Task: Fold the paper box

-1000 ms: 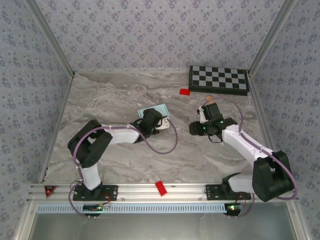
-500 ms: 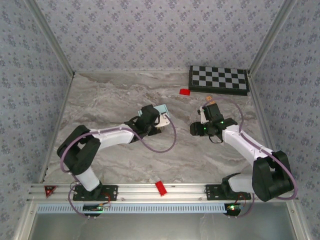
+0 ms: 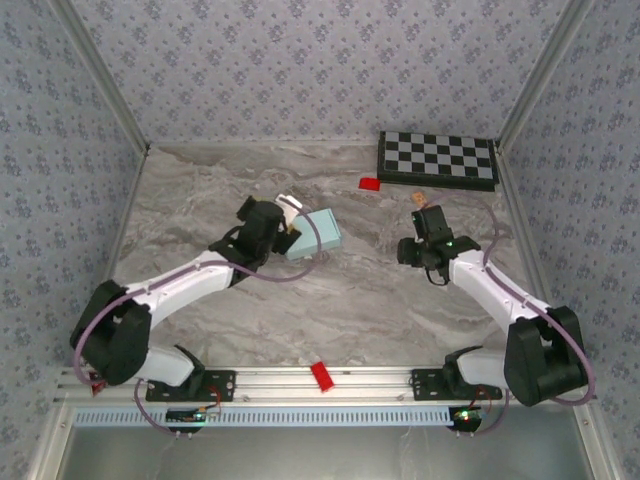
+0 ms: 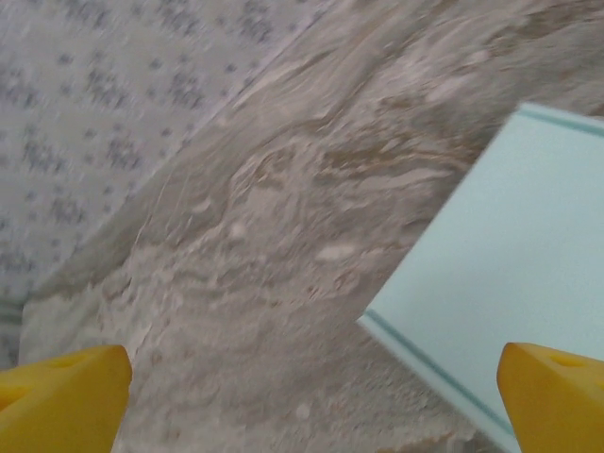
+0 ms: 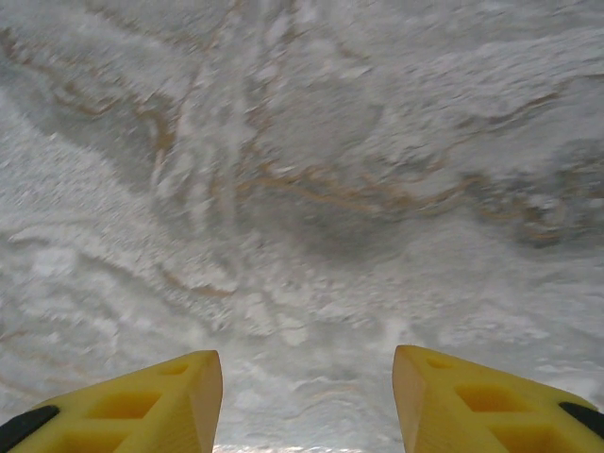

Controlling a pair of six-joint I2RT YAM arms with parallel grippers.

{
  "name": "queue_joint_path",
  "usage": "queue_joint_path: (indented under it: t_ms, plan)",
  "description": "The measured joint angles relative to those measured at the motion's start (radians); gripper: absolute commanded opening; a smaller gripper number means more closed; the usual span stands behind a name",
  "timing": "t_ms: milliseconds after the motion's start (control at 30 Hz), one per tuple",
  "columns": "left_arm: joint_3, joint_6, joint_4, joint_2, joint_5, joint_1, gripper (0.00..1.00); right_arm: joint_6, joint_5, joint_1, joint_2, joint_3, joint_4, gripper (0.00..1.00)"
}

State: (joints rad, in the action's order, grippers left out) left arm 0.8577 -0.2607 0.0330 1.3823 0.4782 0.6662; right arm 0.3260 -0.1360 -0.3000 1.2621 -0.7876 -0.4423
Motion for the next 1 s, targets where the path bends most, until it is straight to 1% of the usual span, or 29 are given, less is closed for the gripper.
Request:
queue_joint_path:
  t_ms: [133, 267, 400, 600, 800, 900, 1000]
  plan:
    - [-0.005, 0.154, -0.081, -0.084, 0.014, -0.097, 0.99, -0.001, -0.066, 0.043, -0.009, 0.011, 0.029, 0.52]
    - [-0.039, 0.247, -0.121, -0.166, 0.039, -0.167, 0.99, -0.005, -0.100, 0.091, -0.009, 0.031, 0.065, 0.52]
    - [-0.085, 0.312, -0.174, -0.222, 0.047, -0.252, 1.00, -0.019, -0.112, 0.150, 0.002, 0.050, 0.123, 0.52]
    - [-0.149, 0.342, -0.192, -0.250, 0.041, -0.389, 1.00, -0.052, -0.083, 0.261, 0.010, 0.100, 0.233, 0.52]
    - [-0.231, 0.357, -0.149, -0.250, 0.000, -0.504, 1.00, -0.093, -0.042, 0.321, 0.013, 0.162, 0.368, 0.53]
    - [-0.277, 0.348, -0.094, -0.242, -0.047, -0.545, 1.00, -0.107, -0.021, 0.346, 0.026, 0.176, 0.417, 0.53]
    - [-0.332, 0.324, -0.008, -0.237, -0.111, -0.555, 1.00, -0.126, 0.001, 0.362, 0.050, 0.180, 0.470, 0.53]
